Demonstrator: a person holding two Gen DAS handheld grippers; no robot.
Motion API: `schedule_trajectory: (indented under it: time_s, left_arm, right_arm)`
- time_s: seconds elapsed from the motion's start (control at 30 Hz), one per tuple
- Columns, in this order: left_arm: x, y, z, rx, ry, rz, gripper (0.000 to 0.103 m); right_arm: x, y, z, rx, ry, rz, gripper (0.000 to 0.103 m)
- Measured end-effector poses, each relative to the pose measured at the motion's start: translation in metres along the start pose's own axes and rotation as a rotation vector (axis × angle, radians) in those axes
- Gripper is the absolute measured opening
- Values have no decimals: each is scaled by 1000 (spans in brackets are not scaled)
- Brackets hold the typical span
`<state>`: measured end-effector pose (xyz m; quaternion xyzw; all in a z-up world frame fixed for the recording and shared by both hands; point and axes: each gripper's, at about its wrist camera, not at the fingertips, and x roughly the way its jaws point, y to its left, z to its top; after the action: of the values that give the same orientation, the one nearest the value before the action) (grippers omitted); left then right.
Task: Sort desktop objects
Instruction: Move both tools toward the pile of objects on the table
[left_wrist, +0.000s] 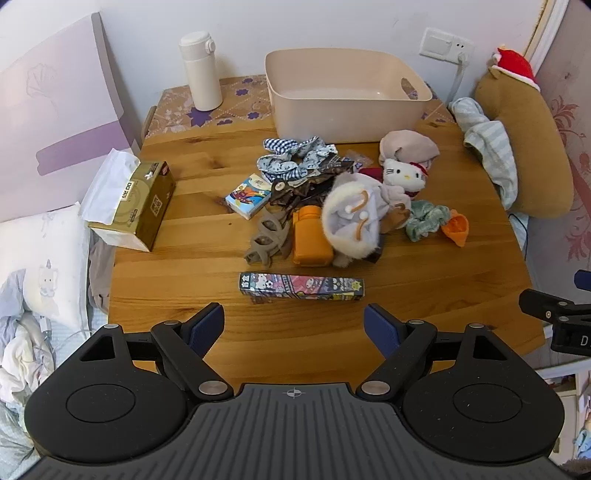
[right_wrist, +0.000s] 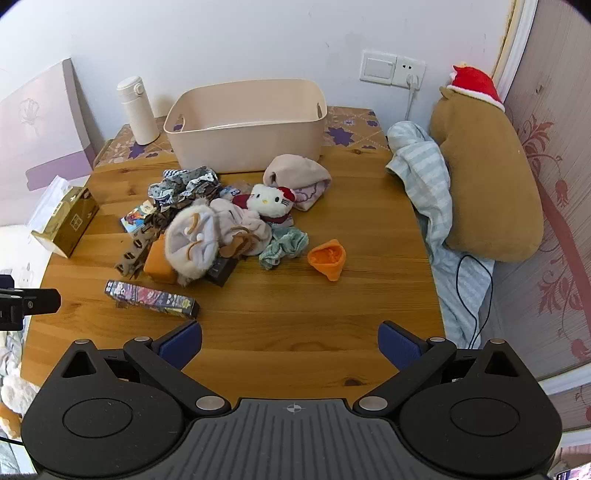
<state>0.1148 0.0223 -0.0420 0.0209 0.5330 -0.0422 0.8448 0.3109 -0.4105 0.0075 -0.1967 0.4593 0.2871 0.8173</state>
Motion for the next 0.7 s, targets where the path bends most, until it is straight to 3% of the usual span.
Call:
schedule_trajectory:
  time_s: [0.7]
  left_arm:
    - [74, 44, 57, 47, 58, -46, 84]
  right_arm:
    - [58, 24, 37, -60, -60, -54, 103]
